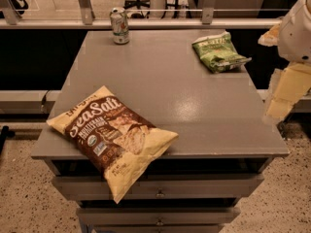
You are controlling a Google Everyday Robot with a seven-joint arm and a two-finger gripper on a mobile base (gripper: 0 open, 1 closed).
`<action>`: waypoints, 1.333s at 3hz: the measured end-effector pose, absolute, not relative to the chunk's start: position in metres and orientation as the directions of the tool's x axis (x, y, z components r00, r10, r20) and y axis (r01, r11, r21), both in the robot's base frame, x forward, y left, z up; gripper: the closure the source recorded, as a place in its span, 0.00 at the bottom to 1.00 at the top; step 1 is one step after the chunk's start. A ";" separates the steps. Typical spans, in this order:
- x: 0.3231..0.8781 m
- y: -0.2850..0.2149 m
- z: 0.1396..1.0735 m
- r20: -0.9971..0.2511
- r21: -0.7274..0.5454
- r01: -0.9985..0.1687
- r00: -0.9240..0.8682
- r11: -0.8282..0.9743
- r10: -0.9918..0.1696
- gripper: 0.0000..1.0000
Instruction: Move green jalapeno chip bag near brown chip bag
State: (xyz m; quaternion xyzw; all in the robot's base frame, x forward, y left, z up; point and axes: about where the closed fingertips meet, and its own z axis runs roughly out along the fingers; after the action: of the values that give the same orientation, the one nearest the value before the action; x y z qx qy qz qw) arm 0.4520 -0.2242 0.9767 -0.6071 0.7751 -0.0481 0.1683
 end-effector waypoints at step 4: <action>0.677 -0.286 0.939 -0.415 -0.496 -0.784 -0.163 0.373 -0.895 0.00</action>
Offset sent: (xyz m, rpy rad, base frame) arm 0.1798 -0.0815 -0.0042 0.0622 -0.3153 -0.0278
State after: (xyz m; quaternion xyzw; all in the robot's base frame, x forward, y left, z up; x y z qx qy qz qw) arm 0.6769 -0.2858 0.9386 -0.5538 0.7581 -0.0829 0.3342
